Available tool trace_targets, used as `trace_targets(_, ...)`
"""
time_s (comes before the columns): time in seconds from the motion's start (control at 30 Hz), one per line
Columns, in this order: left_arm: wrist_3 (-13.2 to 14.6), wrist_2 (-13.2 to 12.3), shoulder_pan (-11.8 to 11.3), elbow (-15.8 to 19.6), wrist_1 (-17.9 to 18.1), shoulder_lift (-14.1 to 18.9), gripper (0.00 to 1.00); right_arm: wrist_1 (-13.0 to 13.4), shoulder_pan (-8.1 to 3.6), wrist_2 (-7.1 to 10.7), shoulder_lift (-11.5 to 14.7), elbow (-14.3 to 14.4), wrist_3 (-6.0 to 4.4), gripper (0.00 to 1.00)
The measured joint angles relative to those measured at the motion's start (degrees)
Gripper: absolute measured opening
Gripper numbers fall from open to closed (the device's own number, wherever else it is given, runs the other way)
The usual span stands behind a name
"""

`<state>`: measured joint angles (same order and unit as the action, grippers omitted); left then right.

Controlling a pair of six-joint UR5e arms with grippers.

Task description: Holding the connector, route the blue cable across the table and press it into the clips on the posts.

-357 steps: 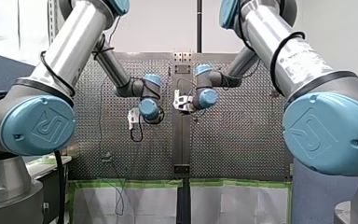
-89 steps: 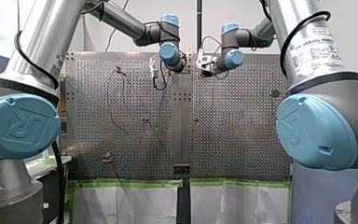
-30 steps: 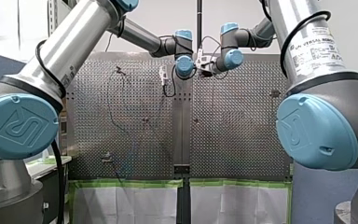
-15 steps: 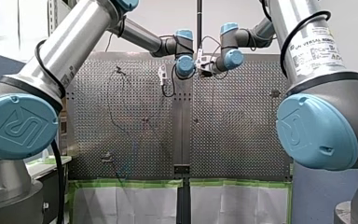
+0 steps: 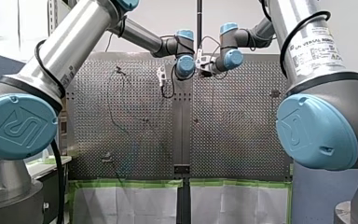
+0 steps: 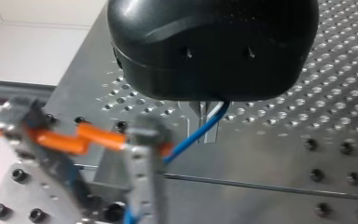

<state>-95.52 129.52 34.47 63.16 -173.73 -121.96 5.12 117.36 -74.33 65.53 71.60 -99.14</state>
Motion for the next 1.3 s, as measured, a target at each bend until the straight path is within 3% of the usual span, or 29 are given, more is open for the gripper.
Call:
trace_targets(0.27, -1.5, 1.0, 0.4, 3.0, 0.5, 2.0, 0.00, -0.2, 0.01, -0.07, 0.0, 0.1, -0.02, 0.00)
trace_targets(0.57, -1.7, 0.5, 0.9, 7.7, 5.2, 6.7, 0.00, -0.5, 0.07, -0.20, 0.0, 2.0, -0.02, 0.00)
trace_targets(0.8, -2.6, 1.7, 1.7, 11.3, 8.7, 9.8, 0.00, -1.2, 0.34, -0.21, 0.0, 2.6, 0.01, 0.00)
trace_targets(1.0, -1.7, 1.5, 1.9, 14.2, 11.7, 10.1, 0.00, -1.4, 0.68, -0.35, 0.1, 3.3, 0.19, 0.00)
trace_targets(1.3, -0.4, -0.8, 2.3, 18.7, 16.2, 10.0, 0.00, -1.3, 1.03, -1.11, 0.2, 6.8, 1.11, 0.00)
